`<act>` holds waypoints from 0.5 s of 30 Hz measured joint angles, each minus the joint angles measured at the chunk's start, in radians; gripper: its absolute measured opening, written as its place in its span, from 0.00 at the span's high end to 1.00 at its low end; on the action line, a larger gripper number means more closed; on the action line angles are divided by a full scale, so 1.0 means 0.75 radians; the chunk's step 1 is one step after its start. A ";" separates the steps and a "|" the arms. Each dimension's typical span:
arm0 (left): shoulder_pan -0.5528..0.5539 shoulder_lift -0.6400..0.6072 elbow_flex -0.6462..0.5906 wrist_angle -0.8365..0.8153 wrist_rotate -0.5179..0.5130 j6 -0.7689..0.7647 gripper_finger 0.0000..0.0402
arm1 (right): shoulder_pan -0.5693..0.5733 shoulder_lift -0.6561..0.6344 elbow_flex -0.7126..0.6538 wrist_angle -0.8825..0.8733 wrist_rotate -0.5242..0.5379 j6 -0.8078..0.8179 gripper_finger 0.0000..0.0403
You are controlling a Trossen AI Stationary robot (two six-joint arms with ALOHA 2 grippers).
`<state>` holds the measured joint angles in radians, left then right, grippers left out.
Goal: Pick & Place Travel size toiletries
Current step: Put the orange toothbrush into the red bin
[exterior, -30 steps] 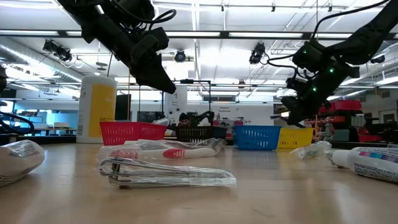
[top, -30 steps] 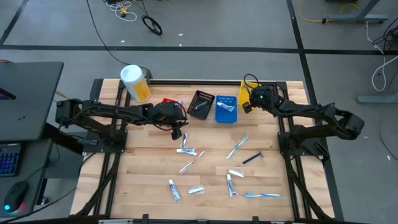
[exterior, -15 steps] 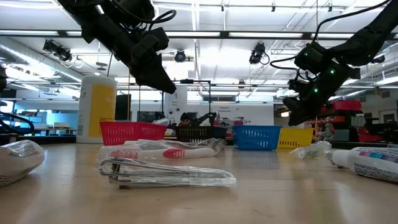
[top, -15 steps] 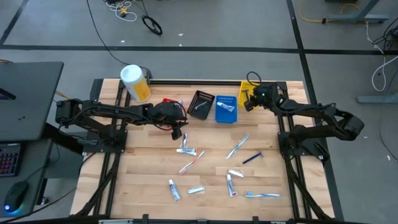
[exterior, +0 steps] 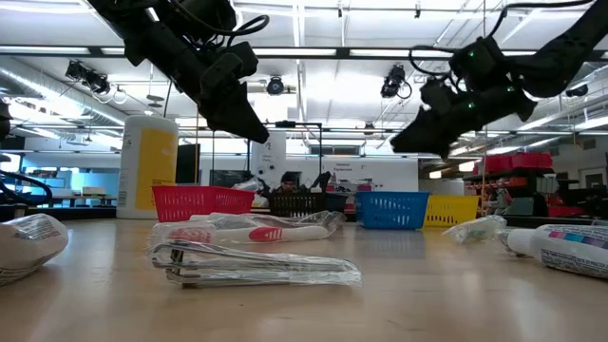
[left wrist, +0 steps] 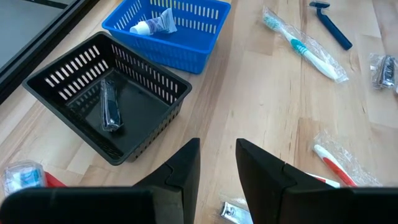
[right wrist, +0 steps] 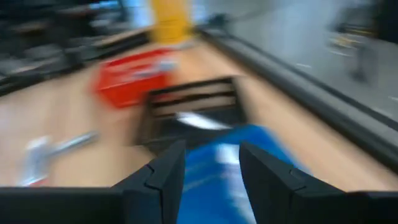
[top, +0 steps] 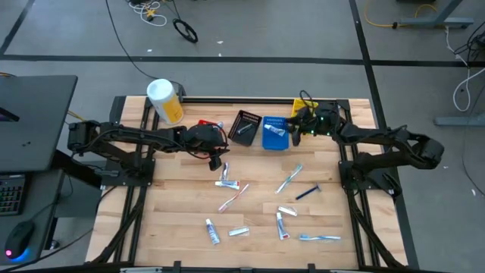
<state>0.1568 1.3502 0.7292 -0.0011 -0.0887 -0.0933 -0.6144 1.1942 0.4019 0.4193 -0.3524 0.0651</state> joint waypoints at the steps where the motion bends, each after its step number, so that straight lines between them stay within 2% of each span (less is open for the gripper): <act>1: 0.000 0.000 0.000 0.000 0.000 0.000 0.72 | 0.032 0.000 0.000 0.003 -0.041 -0.019 0.60; 8: 0.000 0.000 0.000 0.000 0.007 0.000 0.72 | 0.213 0.000 0.000 0.002 -0.055 -0.039 0.60; 15: -0.009 0.000 0.001 -0.005 0.107 -0.070 0.72 | 0.297 0.000 0.000 -0.029 -0.055 -0.039 0.60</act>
<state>0.1502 1.3502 0.7296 -0.0046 -0.0082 -0.1457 -0.3914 1.1942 0.4019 0.3977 -0.3939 0.0360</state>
